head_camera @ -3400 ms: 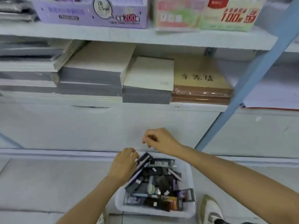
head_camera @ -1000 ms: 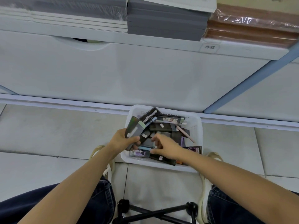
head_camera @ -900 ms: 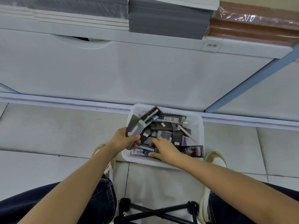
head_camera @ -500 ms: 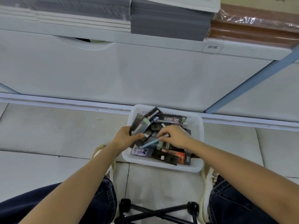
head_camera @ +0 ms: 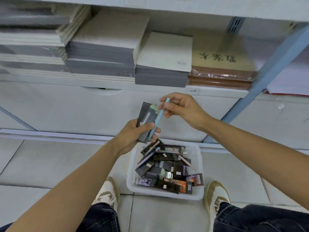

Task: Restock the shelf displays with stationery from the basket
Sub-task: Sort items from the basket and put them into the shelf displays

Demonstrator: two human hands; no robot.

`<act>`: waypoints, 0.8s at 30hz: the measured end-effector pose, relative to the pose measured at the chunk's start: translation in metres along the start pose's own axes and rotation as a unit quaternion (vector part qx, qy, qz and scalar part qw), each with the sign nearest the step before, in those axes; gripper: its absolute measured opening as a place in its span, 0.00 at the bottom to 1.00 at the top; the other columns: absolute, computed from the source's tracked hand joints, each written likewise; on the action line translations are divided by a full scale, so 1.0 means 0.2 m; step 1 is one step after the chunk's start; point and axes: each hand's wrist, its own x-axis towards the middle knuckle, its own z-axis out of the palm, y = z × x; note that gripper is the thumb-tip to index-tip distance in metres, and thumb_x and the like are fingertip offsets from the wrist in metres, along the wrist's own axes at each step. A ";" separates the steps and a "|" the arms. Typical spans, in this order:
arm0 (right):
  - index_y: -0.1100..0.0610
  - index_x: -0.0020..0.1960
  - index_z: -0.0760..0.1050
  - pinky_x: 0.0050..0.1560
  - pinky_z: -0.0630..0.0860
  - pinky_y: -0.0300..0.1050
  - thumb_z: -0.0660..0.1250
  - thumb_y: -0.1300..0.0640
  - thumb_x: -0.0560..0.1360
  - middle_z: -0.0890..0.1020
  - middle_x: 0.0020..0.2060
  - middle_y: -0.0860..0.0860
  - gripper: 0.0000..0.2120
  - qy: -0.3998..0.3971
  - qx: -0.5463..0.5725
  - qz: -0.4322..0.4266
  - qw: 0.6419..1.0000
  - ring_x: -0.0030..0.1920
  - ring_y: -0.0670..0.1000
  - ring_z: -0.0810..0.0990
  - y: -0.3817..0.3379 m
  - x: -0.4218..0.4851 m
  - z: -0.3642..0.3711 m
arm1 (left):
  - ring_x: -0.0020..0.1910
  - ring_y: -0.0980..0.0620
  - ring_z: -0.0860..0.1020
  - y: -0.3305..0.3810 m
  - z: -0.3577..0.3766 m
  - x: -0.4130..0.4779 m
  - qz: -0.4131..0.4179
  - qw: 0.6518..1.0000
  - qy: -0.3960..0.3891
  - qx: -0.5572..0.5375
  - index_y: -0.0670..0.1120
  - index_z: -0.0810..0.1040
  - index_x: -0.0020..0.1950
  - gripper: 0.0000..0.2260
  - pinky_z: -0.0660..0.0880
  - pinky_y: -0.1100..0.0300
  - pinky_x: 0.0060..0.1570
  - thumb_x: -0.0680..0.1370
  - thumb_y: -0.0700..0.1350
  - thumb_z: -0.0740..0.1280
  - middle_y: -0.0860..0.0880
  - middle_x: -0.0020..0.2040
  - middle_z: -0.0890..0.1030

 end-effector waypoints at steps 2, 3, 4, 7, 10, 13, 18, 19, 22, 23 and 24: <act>0.59 0.49 0.78 0.40 0.79 0.40 0.66 0.66 0.76 0.85 0.40 0.53 0.05 0.022 -0.026 -0.040 0.999 0.35 0.48 0.81 -0.20 0.00 -0.01 | 0.40 0.45 0.83 0.16 0.05 -0.04 0.024 0.999 -0.032 -0.005 0.41 0.78 0.56 0.12 0.80 0.56 0.42 0.75 0.45 0.70 0.39 0.49 0.84; 0.59 0.47 0.79 0.38 0.79 0.39 0.68 0.65 0.76 0.85 0.38 0.52 0.03 0.040 -0.035 -0.061 0.997 0.34 0.48 0.81 -0.29 -0.01 -0.02 | 0.41 0.44 0.83 0.24 0.08 -0.06 0.037 0.998 -0.044 -0.006 0.41 0.78 0.57 0.14 0.80 0.56 0.43 0.74 0.45 0.70 0.39 0.49 0.84; 0.58 0.46 0.79 0.37 0.79 0.39 0.69 0.63 0.75 0.85 0.37 0.52 0.02 0.057 -0.041 -0.080 0.994 0.33 0.48 0.81 -0.38 -0.01 -0.03 | 0.42 0.44 0.84 0.32 0.12 -0.08 0.054 0.997 -0.050 -0.001 0.40 0.77 0.58 0.15 0.80 0.56 0.43 0.74 0.44 0.70 0.40 0.49 0.84; 0.59 0.47 0.79 0.37 0.79 0.38 0.71 0.57 0.73 0.85 0.37 0.53 0.06 0.097 -0.043 -0.129 0.986 0.33 0.48 0.81 -0.64 -0.03 -0.04 | 0.39 0.47 0.83 0.54 0.23 -0.15 0.116 0.992 -0.043 0.030 0.41 0.74 0.61 0.19 0.80 0.58 0.41 0.73 0.45 0.71 0.42 0.48 0.85; 0.60 0.50 0.79 0.40 0.80 0.39 0.67 0.59 0.76 0.84 0.41 0.57 0.05 0.102 -0.009 -0.161 0.982 0.35 0.49 0.81 -0.85 -0.05 -0.05 | 0.37 0.49 0.82 0.74 0.33 -0.21 0.175 0.983 -0.030 0.053 0.41 0.75 0.61 0.20 0.79 0.60 0.39 0.72 0.47 0.71 0.43 0.46 0.85; 0.60 0.51 0.78 0.40 0.80 0.40 0.64 0.65 0.78 0.85 0.41 0.54 0.05 0.088 -0.009 -0.206 0.974 0.39 0.50 0.82 -1.06 -0.07 -0.08 | 0.36 0.48 0.81 0.92 0.41 -0.25 0.214 0.975 -0.036 0.050 0.38 0.75 0.61 0.21 0.79 0.59 0.39 0.72 0.46 0.71 0.42 0.46 0.85; 0.60 0.48 0.75 0.39 0.81 0.40 0.65 0.64 0.78 0.85 0.38 0.54 0.01 0.139 -0.006 -0.286 0.948 0.39 0.51 0.84 -1.47 -0.08 -0.15 | 0.40 0.48 0.84 1.22 0.50 -0.30 0.279 0.958 -0.029 0.060 0.40 0.80 0.55 0.15 0.80 0.60 0.38 0.73 0.46 0.71 0.42 0.48 0.85; 0.60 0.48 0.74 0.39 0.81 0.40 0.65 0.63 0.78 0.85 0.37 0.53 0.01 0.157 -0.006 -0.305 0.939 0.38 0.50 0.84 -1.55 -0.08 -0.18 | 0.40 0.48 0.84 1.28 0.51 -0.30 0.291 0.954 -0.019 0.066 0.39 0.80 0.55 0.13 0.80 0.60 0.38 0.74 0.45 0.70 0.42 0.48 0.85; 0.59 0.48 0.73 0.41 0.81 0.41 0.66 0.62 0.78 0.84 0.38 0.54 0.02 0.212 -0.047 -0.351 0.911 0.39 0.51 0.84 -1.76 -0.04 -0.28 | 0.39 0.48 0.84 1.45 0.51 -0.28 0.319 0.944 0.019 0.085 0.40 0.79 0.51 0.06 0.79 0.60 0.37 0.78 0.41 0.68 0.43 0.46 0.85; 0.58 0.47 0.73 0.41 0.81 0.42 0.67 0.62 0.78 0.84 0.38 0.55 0.03 0.231 -0.068 -0.358 0.902 0.39 0.52 0.84 -1.80 -0.01 -0.31 | 0.38 0.49 0.84 1.49 0.51 -0.28 0.325 0.941 0.027 0.087 0.40 0.79 0.50 0.05 0.80 0.60 0.37 0.78 0.41 0.68 0.43 0.46 0.85; 0.58 0.46 0.73 0.40 0.81 0.43 0.67 0.62 0.78 0.84 0.38 0.55 0.04 0.249 -0.091 -0.359 0.895 0.38 0.53 0.84 -1.84 0.01 -0.35 | 0.38 0.49 0.84 1.53 0.51 -0.26 0.330 0.939 0.033 0.088 0.40 0.79 0.50 0.05 0.80 0.60 0.36 0.78 0.41 0.68 0.43 0.46 0.85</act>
